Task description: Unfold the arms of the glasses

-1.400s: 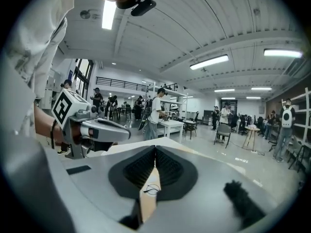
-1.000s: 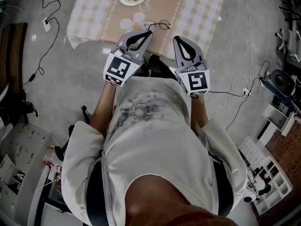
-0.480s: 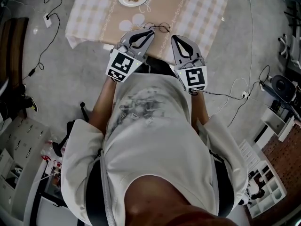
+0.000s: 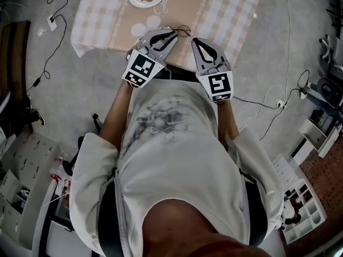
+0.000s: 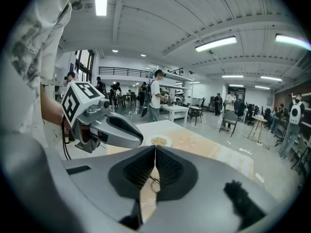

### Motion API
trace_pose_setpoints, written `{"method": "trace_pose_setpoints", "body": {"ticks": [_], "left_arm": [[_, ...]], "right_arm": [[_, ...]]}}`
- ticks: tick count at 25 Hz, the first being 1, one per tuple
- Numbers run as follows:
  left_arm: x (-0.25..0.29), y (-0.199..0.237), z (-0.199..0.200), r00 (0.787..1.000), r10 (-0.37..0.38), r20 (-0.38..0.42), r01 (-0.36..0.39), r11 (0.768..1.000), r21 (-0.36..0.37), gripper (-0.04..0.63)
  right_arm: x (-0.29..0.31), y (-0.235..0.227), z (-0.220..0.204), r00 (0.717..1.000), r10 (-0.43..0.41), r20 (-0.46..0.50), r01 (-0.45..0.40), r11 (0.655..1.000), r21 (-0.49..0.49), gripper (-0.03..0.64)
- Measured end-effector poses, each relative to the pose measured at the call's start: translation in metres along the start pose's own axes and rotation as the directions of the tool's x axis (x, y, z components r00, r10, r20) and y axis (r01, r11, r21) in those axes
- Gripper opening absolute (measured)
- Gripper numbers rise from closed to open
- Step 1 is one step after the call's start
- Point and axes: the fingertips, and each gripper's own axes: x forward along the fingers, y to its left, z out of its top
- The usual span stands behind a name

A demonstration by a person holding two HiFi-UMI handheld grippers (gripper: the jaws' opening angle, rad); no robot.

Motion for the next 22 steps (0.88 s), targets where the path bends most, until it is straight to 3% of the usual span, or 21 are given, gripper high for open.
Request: {"method": "trace_pose_setpoints", "body": {"ticks": [10,22], "left_arm": [[0.023,0.006,-0.028,0.996,-0.026,-0.089,0.025,1.0,-0.005,0.063],[0.05,0.01,-0.062,0.974,-0.081,-0.209,0.094,0.994,0.052,0.086]], "right_arm": [[0.013,-0.008,-0.026,0.998,0.017,-0.062,-0.016,1.0,0.017,0.017],[0.019,-0.014,-0.046,0.994,0.024,-0.105,-0.02,0.999,0.035,0.018]]}}
